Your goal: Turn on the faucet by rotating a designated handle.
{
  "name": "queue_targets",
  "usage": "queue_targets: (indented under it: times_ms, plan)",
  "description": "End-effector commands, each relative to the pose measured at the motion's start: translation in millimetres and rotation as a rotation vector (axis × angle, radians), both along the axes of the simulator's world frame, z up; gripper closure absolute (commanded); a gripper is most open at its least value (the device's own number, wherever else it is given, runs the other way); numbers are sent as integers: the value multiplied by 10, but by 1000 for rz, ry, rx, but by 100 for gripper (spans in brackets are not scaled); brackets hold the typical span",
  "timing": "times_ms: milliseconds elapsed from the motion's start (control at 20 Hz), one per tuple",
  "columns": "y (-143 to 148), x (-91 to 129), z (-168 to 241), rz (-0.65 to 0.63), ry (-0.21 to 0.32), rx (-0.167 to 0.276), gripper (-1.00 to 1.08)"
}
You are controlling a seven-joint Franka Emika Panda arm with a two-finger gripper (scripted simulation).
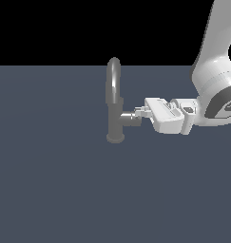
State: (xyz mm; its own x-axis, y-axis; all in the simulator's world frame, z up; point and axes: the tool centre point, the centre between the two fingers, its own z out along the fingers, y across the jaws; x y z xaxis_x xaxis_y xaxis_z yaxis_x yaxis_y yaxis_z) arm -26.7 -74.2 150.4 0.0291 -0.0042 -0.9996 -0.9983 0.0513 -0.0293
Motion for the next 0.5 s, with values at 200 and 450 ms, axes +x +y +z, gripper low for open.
queue_targets:
  times_ms: [200, 450]
  plan:
    - [-9, -155, -429, -2, 22, 3, 108]
    - [5, -114, -392, 5, -7, 6, 108]
